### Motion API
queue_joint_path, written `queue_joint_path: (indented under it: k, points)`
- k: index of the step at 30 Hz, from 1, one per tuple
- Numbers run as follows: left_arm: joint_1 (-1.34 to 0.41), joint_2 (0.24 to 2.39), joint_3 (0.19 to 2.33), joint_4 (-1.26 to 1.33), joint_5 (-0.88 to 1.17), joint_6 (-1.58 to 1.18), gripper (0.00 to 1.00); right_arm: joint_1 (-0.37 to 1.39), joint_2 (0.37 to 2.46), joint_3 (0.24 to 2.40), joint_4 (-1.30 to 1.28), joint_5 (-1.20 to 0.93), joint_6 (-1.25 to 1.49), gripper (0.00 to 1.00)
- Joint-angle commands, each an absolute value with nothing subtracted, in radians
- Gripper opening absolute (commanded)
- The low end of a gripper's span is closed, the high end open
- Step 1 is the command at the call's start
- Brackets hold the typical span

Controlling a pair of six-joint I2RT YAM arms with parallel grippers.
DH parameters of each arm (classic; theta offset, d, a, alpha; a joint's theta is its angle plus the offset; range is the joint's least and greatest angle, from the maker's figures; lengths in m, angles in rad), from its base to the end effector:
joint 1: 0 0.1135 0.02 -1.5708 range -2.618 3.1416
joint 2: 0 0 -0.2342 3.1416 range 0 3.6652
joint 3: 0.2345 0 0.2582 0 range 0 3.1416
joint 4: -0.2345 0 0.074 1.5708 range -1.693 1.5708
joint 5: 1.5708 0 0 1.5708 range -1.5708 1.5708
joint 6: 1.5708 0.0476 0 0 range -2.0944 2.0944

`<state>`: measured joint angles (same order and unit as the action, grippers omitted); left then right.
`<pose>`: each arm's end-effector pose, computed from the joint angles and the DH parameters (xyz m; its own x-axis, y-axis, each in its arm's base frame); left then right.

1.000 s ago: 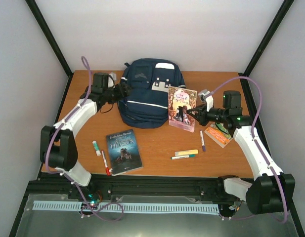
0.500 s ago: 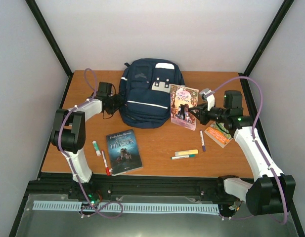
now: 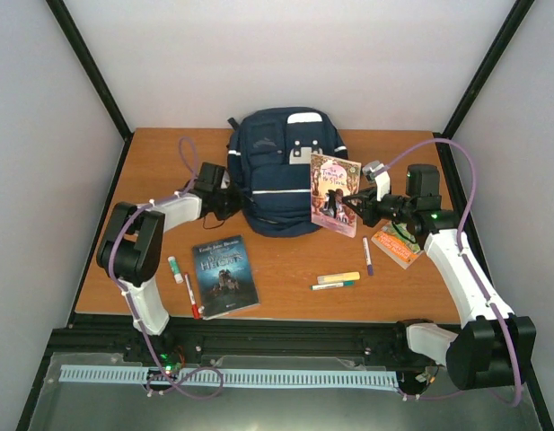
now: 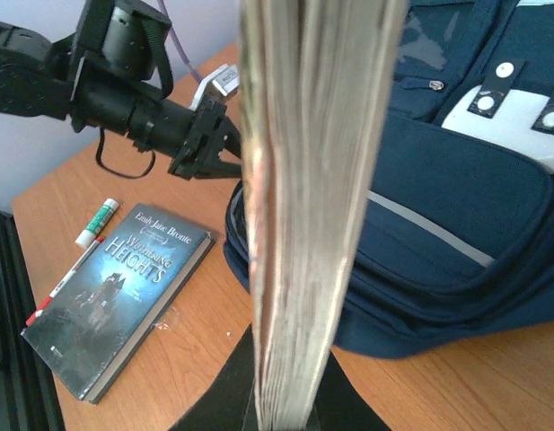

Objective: Pack the student bag
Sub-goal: Place the book in the student bag.

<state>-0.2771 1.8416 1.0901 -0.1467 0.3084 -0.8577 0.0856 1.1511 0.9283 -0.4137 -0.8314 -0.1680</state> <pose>0.3630 -0.1183 0.1182 -0.8269 -0.5140 -0.2280 -0.2795 0.7275 -0.6265 0.2641 0.0580 0.2673 -0.4752 -0.1539 -0.8663 -0.7395 0.6033 0.2985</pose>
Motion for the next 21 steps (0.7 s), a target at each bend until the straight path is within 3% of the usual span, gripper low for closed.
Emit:
queue_joint_path:
  k: [1, 9, 16, 21]
  points:
    - [-0.364, 1.741, 1.062, -0.099, 0.337, -0.899, 0.01, 0.082, 1.159, 0.934, -0.385, -0.807, -0.178, 0.03]
    - [-0.442, 1.67, 0.993, -0.165, 0.422, -0.893, 0.02, 0.036, 1.167, 0.952, -0.401, -0.713, -0.176, 0.03]
    - [-0.479, 1.641, 0.99, -0.365, 0.522, -0.735, 0.38, 0.01, 1.181, 0.959, -0.408, -0.719, -0.173, 0.03]
    - [-0.486, 1.526, 1.074, -0.576, 0.405, -0.558, 0.46, -0.005, 1.166, 0.957, -0.408, -0.733, -0.172, 0.03]
